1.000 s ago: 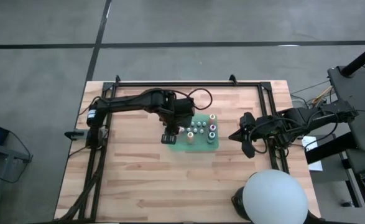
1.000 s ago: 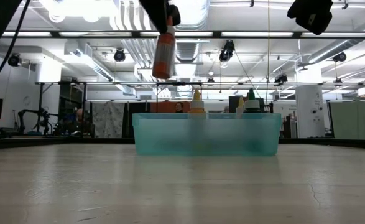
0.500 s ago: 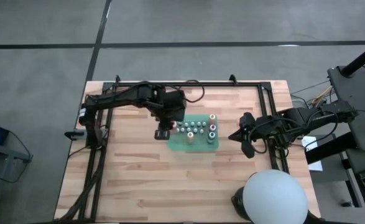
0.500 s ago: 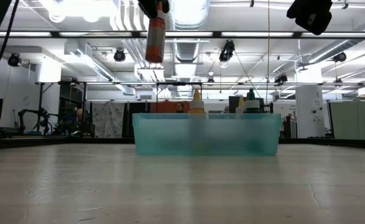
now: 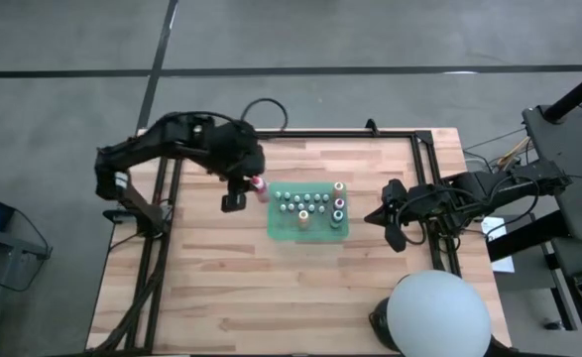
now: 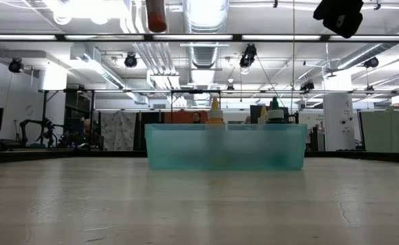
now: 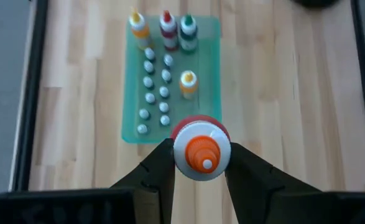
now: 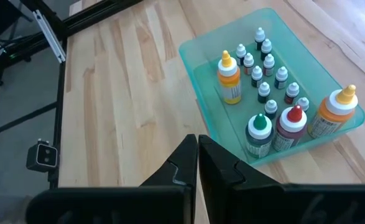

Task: Pick & Place food coloring
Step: Put the big red food coloring bottle into the green container

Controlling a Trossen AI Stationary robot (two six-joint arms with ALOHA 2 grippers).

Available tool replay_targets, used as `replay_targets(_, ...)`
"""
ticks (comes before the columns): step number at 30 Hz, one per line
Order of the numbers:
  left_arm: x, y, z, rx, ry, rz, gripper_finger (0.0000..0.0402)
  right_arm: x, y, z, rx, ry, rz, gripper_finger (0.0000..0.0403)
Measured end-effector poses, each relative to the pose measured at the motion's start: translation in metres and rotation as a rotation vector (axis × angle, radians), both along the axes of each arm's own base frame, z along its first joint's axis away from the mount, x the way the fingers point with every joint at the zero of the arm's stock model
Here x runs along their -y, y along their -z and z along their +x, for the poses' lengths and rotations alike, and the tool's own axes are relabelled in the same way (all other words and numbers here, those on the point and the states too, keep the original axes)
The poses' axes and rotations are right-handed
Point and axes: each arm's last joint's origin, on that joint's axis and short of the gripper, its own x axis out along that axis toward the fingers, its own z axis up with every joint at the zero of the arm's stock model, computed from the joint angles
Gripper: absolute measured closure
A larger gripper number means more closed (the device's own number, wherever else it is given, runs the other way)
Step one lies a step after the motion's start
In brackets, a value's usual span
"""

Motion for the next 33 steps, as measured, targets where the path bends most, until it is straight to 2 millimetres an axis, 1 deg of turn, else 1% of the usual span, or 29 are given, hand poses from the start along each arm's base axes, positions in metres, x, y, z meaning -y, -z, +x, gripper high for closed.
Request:
replay_targets(4, 0.000, -0.005, -0.008, 0.082, -0.033, 0.010, 0.0305, 0.000, 0.000, 0.000, 0.004, 0.000, 0.001, 0.0394)
replay_targets(8, 0.000, 0.002, -0.010, 0.122, -0.053, 0.007, 0.0305, 0.000, 0.000, 0.000, 0.005, 0.013, 0.017, 0.0394)
replay_targets(11, 0.000, 0.014, -0.009, 0.131, -0.076, -0.004, 0.0305, 0.000, 0.000, 0.000, 0.005, 0.015, 0.021, 0.0394)
replay_targets(19, -0.001, 0.048, -0.005, 0.242, -0.109, -0.025, 0.0305, 0.000, 0.000, 0.000, 0.004, 0.016, 0.022, 0.0394)
replay_targets(26, -0.002, 0.084, 0.004, 0.194, -0.140, -0.055, 0.0305, 0.000, 0.000, 0.000, 0.004, 0.017, 0.021, 0.0394)
replay_targets(29, -0.002, 0.096, 0.010, 0.187, -0.131, -0.072, 0.0305, 0.000, 0.000, 0.000, 0.004, 0.017, 0.021, 0.0394)
replay_targets(33, -0.003, 0.106, 0.018, 0.181, -0.128, -0.072, 0.0305, 0.000, 0.000, 0.000, 0.003, 0.017, 0.021, 0.0394)
